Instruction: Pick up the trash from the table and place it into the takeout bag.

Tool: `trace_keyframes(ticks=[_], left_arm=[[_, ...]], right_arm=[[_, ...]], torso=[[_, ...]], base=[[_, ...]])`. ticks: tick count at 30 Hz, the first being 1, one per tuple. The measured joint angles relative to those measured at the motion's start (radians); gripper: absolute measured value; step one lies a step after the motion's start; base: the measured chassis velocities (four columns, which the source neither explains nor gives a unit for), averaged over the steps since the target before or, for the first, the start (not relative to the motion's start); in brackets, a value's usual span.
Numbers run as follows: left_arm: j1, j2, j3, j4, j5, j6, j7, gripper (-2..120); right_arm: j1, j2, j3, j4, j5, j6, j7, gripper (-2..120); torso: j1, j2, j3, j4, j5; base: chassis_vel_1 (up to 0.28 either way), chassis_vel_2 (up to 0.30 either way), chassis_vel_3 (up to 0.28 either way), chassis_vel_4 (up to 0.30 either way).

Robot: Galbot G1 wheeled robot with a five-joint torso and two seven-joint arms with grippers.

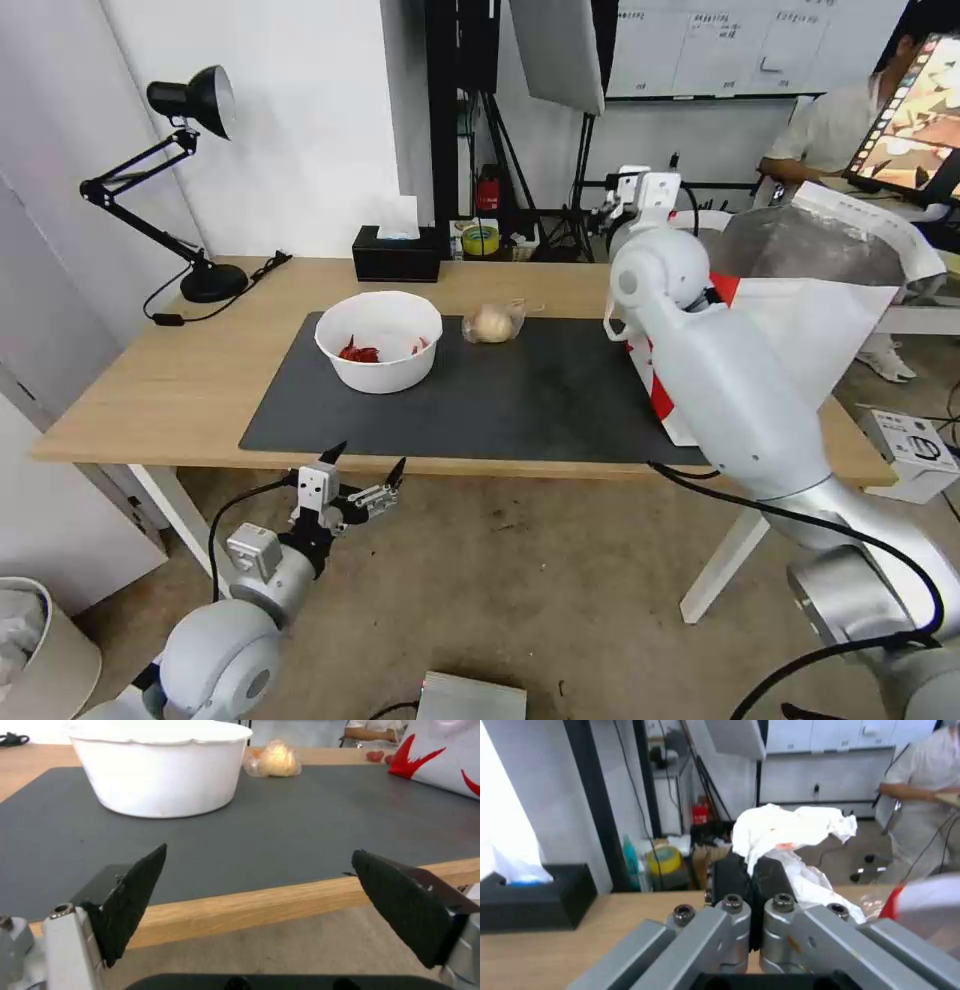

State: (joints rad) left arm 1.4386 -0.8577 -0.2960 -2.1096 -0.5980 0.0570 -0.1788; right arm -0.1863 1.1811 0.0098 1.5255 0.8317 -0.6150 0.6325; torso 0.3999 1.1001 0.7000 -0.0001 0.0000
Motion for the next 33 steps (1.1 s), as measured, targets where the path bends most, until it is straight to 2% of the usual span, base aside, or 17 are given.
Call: trace_keyframes(ticks=[10,13,17,24,33], left_arm=[[0.095,-0.040,-0.093,-0.036,0.031,-0.020,0.001,100],[0.121,-0.052,-0.121,-0.051,0.037,-0.024,0.002,100],[0.124,-0.052,-0.123,-0.055,0.038,-0.024,0.003,100],[0.122,-0.045,-0.121,-0.060,0.038,-0.024,0.005,100],[0.117,-0.039,-0.114,-0.062,0.038,-0.023,0.005,100]], right_arm=[[0.009,-0.046,0.034,0.059,-0.005,-0.031,0.022,0],[-0.025,-0.082,0.059,0.100,-0.004,-0.052,0.051,0],[-0.063,-0.120,0.084,0.138,0.006,-0.061,0.068,0],[-0.198,-0.242,0.171,0.243,0.084,-0.077,0.100,0],[-0.290,-0.288,0.225,0.280,0.145,-0.077,0.101,0]], torso=[[0.000,0.000,0.000,0.0003,0.0001],[0.000,0.000,0.000,0.0004,0.0001],[0.000,0.000,0.000,0.0002,0.0001],[0.000,0.000,0.000,0.0000,0.0002],[0.000,0.000,0.000,0.0000,0.0001]], base=[[0.000,0.000,0.000,0.000],[0.000,0.000,0.000,0.000],[0.000,0.000,0.000,0.000],[0.000,0.000,0.000,0.000],[0.000,0.000,0.000,0.000]])
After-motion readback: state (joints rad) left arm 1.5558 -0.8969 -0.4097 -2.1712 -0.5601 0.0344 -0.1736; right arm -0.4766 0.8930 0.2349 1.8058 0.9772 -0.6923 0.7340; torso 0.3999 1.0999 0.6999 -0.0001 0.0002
